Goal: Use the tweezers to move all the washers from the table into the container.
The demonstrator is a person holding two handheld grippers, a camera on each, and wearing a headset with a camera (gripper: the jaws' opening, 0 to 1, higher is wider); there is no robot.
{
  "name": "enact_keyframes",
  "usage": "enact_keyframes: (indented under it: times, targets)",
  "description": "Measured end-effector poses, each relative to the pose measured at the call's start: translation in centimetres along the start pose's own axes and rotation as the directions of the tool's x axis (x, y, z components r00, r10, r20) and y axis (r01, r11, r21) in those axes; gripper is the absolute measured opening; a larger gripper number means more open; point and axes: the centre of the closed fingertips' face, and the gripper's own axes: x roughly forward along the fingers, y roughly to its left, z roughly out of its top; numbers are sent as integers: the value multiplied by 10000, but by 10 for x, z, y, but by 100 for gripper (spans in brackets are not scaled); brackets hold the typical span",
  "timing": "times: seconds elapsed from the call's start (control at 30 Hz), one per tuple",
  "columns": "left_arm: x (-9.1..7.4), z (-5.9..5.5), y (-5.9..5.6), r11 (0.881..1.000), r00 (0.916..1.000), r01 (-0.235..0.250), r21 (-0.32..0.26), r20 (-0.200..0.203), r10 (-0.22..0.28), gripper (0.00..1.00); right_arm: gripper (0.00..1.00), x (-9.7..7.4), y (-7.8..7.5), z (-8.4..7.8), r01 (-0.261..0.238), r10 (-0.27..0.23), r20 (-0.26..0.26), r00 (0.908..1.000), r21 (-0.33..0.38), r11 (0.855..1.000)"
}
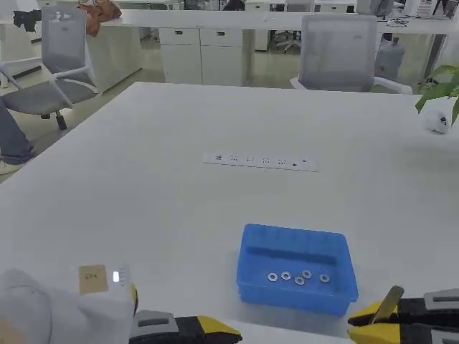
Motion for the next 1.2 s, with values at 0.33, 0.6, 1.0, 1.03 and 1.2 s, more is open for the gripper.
enact_keyframes:
  times: [0.33, 0.6, 1.0, 1.03, 1.2]
  targets:
    - [12, 6, -30, 9903, 9915, 1271, 557, -366, -1252, 23, 3, 9, 25, -15, -879, 818, -870, 9928, -688, 9937]
    - [21, 26, -46, 9781, 9839, 1790, 1060, -221, -1776, 18, 3, 17, 34, -28, -1119, 694, -2108, 9751, -1969, 9740]
    - [34, 28, -58, 9687, 9781, 2066, 1376, -542, -2009, 11, 3, 34, 44, -45, -1595, 394, -3545, 9342, -3164, 9351]
    - [34, 27, -58, 9683, 9775, 2092, 1364, -578, -2031, 10, 3, 36, 44, -46, -1602, 378, -3573, 9332, -3197, 9339]
    - [38, 23, -57, 9630, 9772, 2054, 1745, -904, -1921, 4, 3, 39, 43, -45, -1638, 345, -3645, 9306, -3301, 9296]
